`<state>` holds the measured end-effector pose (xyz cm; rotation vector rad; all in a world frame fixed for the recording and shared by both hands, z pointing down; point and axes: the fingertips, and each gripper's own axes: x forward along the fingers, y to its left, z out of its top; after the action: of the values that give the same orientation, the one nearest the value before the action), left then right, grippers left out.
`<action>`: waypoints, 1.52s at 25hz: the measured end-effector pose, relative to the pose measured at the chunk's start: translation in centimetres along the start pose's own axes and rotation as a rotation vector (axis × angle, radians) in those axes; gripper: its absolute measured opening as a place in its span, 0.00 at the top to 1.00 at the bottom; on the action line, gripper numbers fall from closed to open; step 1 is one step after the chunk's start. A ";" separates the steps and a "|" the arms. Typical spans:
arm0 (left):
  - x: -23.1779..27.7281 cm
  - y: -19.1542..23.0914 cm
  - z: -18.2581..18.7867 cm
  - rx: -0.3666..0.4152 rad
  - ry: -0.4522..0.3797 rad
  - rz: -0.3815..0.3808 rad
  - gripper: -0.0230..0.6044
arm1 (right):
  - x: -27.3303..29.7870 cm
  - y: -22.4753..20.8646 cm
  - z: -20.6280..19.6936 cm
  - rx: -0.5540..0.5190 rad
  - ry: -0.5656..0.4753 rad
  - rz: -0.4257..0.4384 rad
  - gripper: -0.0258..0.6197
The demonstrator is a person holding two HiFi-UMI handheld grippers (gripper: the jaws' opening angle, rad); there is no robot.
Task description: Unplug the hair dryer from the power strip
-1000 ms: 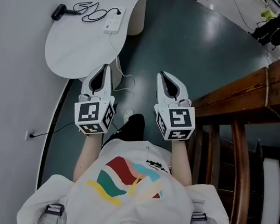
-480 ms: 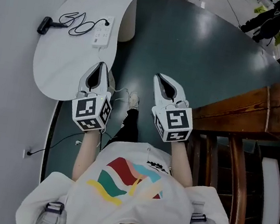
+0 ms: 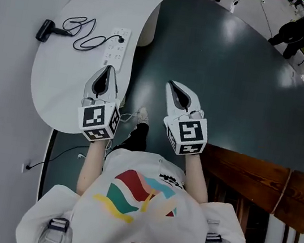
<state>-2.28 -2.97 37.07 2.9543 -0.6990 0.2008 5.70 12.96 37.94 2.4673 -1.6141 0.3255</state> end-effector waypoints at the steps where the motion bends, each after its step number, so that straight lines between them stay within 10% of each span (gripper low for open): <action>1: 1.5 0.5 0.3 0.011 0.003 0.009 0.96 | 1.7 -0.7 0.7 -0.002 0.000 0.008 0.94; 11: 11.7 6.9 0.7 -0.043 0.037 0.144 0.96 | 16.4 -3.1 5.3 -0.062 0.028 0.155 0.94; 28: 10.7 10.6 3.5 -0.034 0.002 0.497 0.96 | 25.0 -1.0 8.6 -0.100 -0.037 0.587 0.94; 38: 11.8 10.7 1.1 -0.050 0.180 0.467 0.83 | 26.4 0.1 9.9 -0.118 -0.060 0.703 0.94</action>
<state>3.47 -17.84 38.51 2.6344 -1.3286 0.4678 16.72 -12.91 35.68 1.7616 -2.4036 0.2308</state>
